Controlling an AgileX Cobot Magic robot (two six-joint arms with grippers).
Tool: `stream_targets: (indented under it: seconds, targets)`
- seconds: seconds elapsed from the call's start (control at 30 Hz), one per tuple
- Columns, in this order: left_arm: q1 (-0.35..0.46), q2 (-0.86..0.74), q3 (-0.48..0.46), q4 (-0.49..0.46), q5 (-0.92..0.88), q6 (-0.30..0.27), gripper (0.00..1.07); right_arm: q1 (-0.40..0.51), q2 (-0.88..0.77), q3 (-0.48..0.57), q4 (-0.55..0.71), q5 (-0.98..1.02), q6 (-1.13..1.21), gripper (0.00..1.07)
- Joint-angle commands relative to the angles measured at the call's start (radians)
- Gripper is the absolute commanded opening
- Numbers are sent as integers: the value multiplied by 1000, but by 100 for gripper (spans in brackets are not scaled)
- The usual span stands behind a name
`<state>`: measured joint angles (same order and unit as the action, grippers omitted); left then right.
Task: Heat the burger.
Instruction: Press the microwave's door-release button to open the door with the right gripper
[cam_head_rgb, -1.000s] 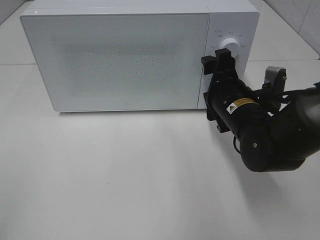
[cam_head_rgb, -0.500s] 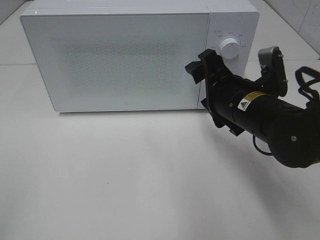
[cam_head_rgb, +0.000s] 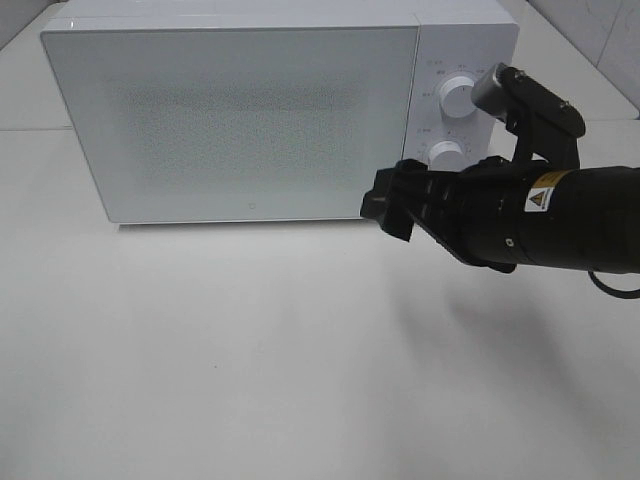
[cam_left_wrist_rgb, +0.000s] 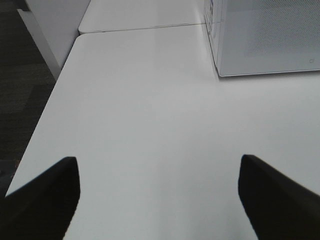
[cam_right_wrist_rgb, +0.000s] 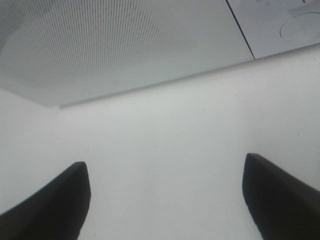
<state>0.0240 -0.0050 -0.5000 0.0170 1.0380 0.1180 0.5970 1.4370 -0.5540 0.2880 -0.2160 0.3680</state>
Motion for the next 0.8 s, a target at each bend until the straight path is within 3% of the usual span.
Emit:
stream_targets:
  seconds: [0.03, 0.17, 0.2, 0.33, 0.5, 0.8]
  targets:
    - [2, -20, 2, -1, -2, -6, 80, -3, -49, -4, -47, 135, -121, 76]
    - [2, -20, 2, -1, -2, -6, 80, -4, -85, -31, -141, 283, -135, 76]
    - [2, -20, 2, -1, -2, -6, 80, -4, -104, -62, -231, 390, -125, 76]
    - [2, -20, 2, -1, -2, -6, 80, -4, -142, -140, -355, 634, -111, 76]
    - [2, -20, 2, -1, -2, -6, 80, -4, -225, -186, -413, 824, -112, 76]
    - [2, -20, 2, -1, -2, -6, 80, -1, -413, -177, -415, 1037, -154, 76]
